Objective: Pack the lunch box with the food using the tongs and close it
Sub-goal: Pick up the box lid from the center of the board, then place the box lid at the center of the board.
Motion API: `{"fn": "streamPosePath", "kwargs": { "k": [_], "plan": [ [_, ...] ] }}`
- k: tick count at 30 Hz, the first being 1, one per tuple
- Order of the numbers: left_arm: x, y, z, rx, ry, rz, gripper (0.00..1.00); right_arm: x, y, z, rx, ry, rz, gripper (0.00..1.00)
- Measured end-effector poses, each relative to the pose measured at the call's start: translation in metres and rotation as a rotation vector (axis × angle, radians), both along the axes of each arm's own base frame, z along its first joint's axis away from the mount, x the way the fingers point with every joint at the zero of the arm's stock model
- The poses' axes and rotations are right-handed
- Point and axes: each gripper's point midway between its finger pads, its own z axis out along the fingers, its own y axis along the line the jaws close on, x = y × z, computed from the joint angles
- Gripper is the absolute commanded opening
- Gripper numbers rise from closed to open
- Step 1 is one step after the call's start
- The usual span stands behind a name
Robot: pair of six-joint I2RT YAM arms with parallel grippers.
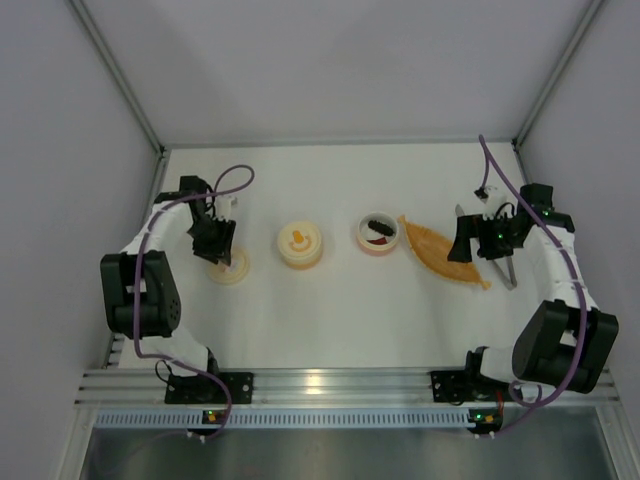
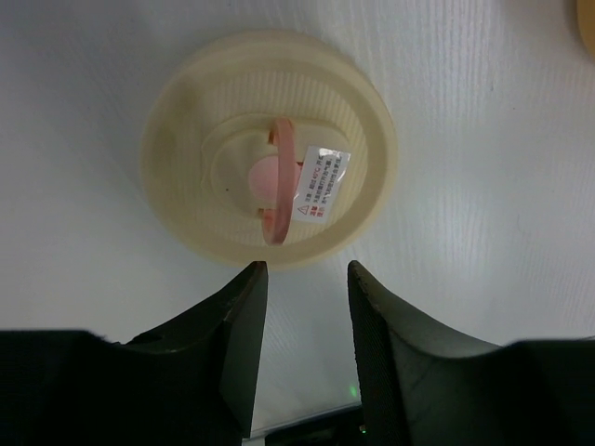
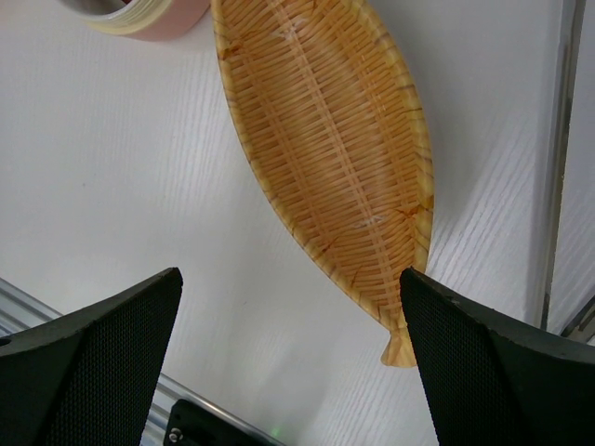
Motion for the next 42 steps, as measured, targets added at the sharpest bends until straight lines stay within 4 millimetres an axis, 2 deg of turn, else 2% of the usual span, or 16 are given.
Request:
{"fn": "streamPosePath", "kwargs": {
  "k": [8,11,12,14,15,20,23,26,28,30,31,33,34,36,38,42],
  "plan": [
    [0.014,0.007,-0.022,0.038,-0.030,0.001,0.36,-0.001,0.000,0.000,-0.003,-0.001,0.005,0.99],
    [0.019,0.010,-0.028,0.052,-0.043,-0.002,0.26,-0.001,0.000,0.000,-0.003,-0.002,0.006,0.99],
    [0.020,0.010,-0.030,0.055,-0.047,-0.004,0.17,-0.001,0.000,0.000,-0.003,-0.001,0.006,0.99],
    [0.022,0.011,-0.033,0.057,-0.048,-0.010,0.08,-0.001,0.000,0.000,-0.005,-0.003,0.009,0.99],
    [0.022,0.011,-0.034,0.057,-0.048,-0.016,0.00,-0.001,0.000,0.000,-0.006,-0.004,0.011,0.99],
    [0.022,0.010,-0.031,0.052,-0.057,-0.040,0.00,-0.002,0.002,0.001,0.004,-0.011,0.032,0.99],
    [0.021,0.005,-0.015,0.033,-0.074,-0.075,0.00,-0.005,0.006,0.003,0.012,-0.017,0.065,0.99],
    [0.036,-0.009,0.035,0.023,-0.157,-0.148,0.00,-0.012,0.008,0.006,0.010,-0.022,0.096,0.99],
    [0.056,-0.039,0.079,0.030,-0.274,-0.250,0.00,-0.015,0.009,0.012,0.003,-0.037,0.116,0.99],
    [0.063,-0.091,0.122,0.030,-0.406,-0.388,0.00,-0.015,0.009,0.018,0.002,-0.056,0.127,0.99],
    [0.057,-0.125,0.139,0.013,-0.456,-0.473,0.00,-0.015,0.008,0.021,0.005,-0.070,0.129,0.99],
    [0.029,-0.189,0.157,-0.043,-0.498,-0.640,0.00,-0.015,0.002,0.026,0.022,-0.089,0.115,0.99],
    [0.012,-0.215,0.158,-0.071,-0.493,-0.714,0.00,-0.016,-0.004,0.029,0.033,-0.096,0.098,0.99],
    [-0.020,-0.253,0.148,-0.112,-0.445,-0.825,0.00,-0.019,-0.018,0.032,0.053,-0.110,0.058,0.99],
    [-0.042,-0.277,0.129,-0.119,-0.375,-0.893,0.00,-0.025,-0.031,0.036,0.067,-0.113,0.023,0.99],
    [-0.067,-0.312,0.080,-0.091,-0.245,-0.975,0.00,-0.036,-0.052,0.041,0.065,-0.124,0.001,0.99]
  ]
}}
